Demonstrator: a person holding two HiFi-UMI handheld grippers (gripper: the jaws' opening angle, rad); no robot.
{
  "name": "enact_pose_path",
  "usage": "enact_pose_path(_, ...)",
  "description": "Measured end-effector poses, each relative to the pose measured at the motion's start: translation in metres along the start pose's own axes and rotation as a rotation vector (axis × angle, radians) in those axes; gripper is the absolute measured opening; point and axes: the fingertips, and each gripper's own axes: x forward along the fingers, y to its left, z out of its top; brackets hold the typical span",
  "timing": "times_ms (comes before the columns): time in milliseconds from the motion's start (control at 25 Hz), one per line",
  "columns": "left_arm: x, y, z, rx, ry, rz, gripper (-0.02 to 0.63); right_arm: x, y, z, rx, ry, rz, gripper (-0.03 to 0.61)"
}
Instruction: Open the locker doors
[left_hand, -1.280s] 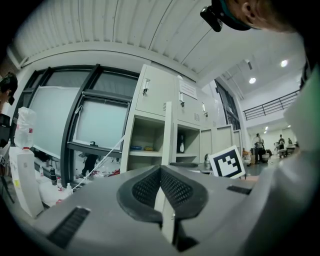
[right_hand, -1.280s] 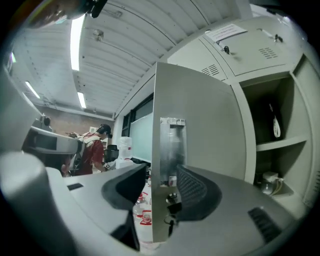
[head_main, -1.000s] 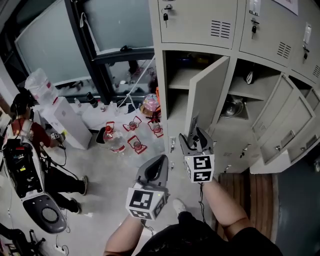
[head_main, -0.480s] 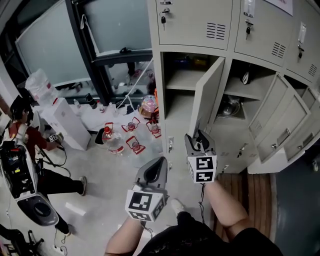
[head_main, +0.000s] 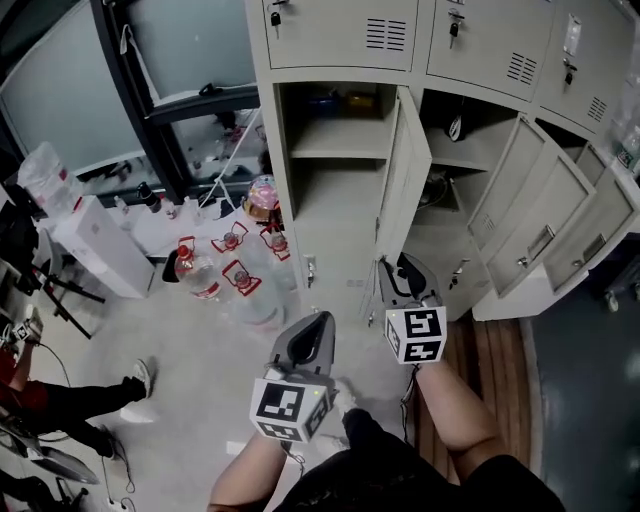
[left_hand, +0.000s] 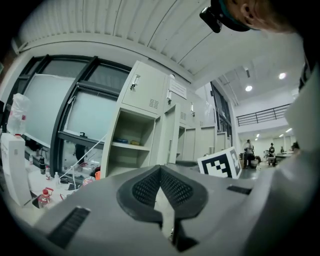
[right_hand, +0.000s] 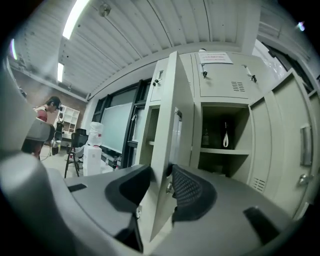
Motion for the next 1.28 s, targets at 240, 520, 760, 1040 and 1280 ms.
enact_pose_path(240,0.006,-0.012,-0.006,0.005,0.004,-0.027,0.001,-0.013,-0.025,-0.008,0.006,0.012,-0.043,0.12)
enact_pose_path(520,0.01,-0.033,-0.01,0.015,0.011,-0.054,0.002,-0.019,-0.043,-0.013,0.027,0.051,-0.047,0.107)
enact_pose_path(760,0.012,-0.047,-0.006,0.027,0.007,-0.059,0.0,-0.032,-0.049,-0.015,0.043,0.058,-0.027,0.107)
enact_pose_path(1040,0.018,-0.094,-0.02,0.015,0.013,-0.063,0.002,-0.11,-0.101,-0.015,0.067,0.036,-0.067,0.002)
enact_pose_path(1280,0.009,-0.18,-0.029,0.007,-0.004,-0.045,0.0,-0.219,-0.166,-0.016,0.09,0.005,-0.102,0.0)
